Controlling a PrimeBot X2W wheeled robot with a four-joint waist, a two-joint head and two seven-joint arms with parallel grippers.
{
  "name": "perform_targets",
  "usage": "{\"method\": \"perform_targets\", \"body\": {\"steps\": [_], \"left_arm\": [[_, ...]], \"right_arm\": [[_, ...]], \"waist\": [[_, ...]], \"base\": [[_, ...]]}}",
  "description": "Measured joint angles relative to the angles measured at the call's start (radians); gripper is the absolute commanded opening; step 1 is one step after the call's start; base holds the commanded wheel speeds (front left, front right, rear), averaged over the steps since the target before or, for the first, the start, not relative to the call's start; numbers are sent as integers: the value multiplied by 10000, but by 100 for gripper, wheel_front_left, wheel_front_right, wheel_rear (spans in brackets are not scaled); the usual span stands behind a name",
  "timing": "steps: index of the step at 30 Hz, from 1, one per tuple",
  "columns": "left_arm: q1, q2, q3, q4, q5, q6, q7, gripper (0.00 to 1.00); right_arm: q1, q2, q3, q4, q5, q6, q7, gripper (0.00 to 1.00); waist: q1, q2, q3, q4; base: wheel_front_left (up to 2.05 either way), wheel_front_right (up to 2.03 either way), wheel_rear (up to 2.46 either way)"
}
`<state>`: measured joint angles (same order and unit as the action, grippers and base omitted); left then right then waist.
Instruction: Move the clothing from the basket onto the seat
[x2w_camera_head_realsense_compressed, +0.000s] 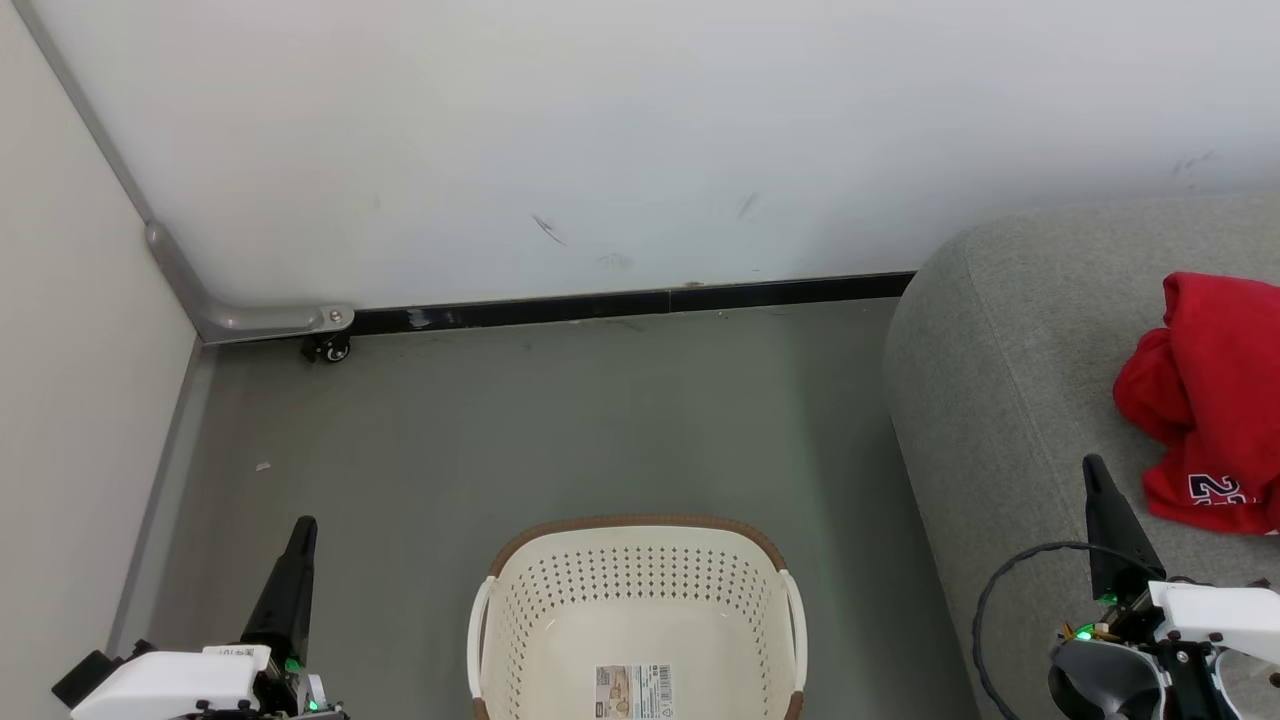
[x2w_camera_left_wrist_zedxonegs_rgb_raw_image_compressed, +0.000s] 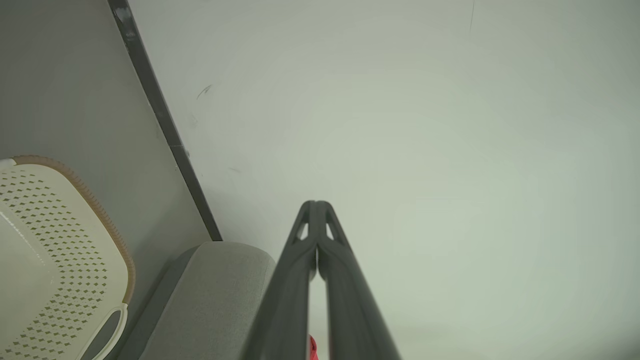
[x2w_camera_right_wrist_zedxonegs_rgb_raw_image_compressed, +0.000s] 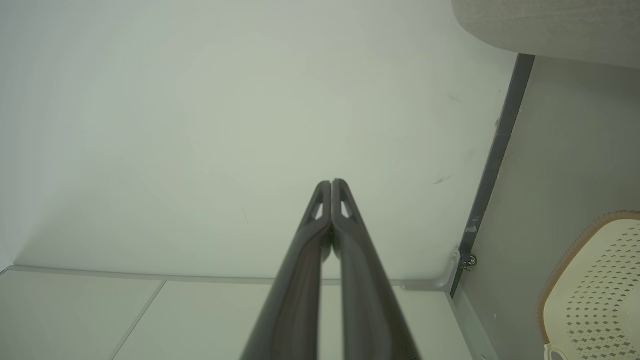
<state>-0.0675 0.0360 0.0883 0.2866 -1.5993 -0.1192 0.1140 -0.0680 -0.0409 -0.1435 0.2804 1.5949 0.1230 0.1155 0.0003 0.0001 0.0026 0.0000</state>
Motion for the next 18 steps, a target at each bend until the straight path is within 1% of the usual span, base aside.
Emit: {"method": "perform_targets", "body": {"steps": [18], "left_arm": [[0,0,-2,-25,0,0,0,0]], "right_arm": [[0,0,15,-4,0,0,0,0]], "waist": [[-1,0,1,0]], "base": [[0,0,0]]}}
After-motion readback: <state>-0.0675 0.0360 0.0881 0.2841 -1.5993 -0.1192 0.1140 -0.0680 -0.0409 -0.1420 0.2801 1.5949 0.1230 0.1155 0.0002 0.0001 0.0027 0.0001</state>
